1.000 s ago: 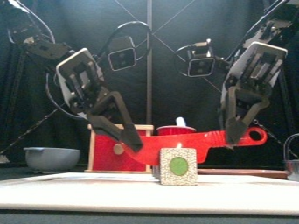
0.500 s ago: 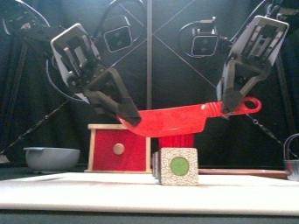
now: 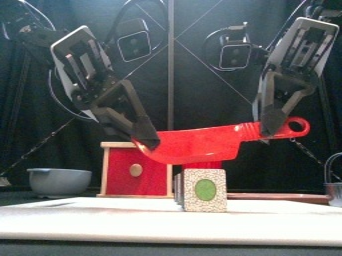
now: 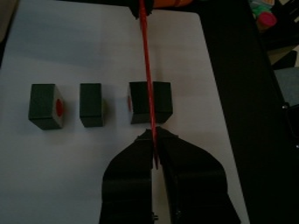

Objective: Place sushi on board then cut the sushi with the knife then place the pieces on the plate
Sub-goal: Cut the sushi into 4 pieces

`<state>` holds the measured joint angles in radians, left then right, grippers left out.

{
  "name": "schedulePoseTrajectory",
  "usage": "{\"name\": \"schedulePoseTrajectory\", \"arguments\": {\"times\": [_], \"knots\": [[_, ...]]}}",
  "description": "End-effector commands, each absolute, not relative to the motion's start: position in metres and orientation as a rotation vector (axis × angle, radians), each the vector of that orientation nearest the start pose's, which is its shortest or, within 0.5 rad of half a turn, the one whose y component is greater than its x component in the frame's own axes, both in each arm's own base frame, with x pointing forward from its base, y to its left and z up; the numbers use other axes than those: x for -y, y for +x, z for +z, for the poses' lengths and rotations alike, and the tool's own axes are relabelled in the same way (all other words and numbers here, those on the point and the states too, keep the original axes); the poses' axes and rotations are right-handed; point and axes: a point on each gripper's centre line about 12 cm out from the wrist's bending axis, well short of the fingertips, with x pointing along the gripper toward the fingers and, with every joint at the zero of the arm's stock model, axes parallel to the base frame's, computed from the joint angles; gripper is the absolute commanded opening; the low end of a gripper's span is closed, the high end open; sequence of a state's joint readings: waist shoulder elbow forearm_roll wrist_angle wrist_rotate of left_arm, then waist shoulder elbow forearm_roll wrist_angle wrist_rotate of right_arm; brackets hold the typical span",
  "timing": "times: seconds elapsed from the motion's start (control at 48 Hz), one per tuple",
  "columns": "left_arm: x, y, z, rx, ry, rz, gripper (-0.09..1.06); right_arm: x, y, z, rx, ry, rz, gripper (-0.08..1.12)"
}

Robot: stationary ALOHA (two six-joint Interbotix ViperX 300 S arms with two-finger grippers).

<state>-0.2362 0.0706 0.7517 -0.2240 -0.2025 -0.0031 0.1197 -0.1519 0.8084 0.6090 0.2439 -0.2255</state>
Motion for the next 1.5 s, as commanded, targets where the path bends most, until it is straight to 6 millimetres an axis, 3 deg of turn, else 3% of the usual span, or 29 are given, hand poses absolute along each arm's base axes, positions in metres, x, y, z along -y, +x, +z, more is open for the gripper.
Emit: {"name": "schedulePoseTrajectory", "arguments": {"times": [0.021, 0.604, 1.5], "knots": [[0.087, 0.378, 0.142, -0.605, -0.134, -0.120, 0.40, -0.056, 0.326, 0.166, -0.878, 0.353, 0.085, 0.50], [0.095, 0.376, 0.142, -0.609, -0.136, -0.137, 0.40, -0.063, 0.326, 0.163, -0.890, 0.363, 0.095, 0.50], [0.092, 0.379, 0.131, -0.632, -0.127, -0.126, 0.40, -0.059, 0.330, 0.153, -0.906, 0.344, 0.080, 0.50]]}}
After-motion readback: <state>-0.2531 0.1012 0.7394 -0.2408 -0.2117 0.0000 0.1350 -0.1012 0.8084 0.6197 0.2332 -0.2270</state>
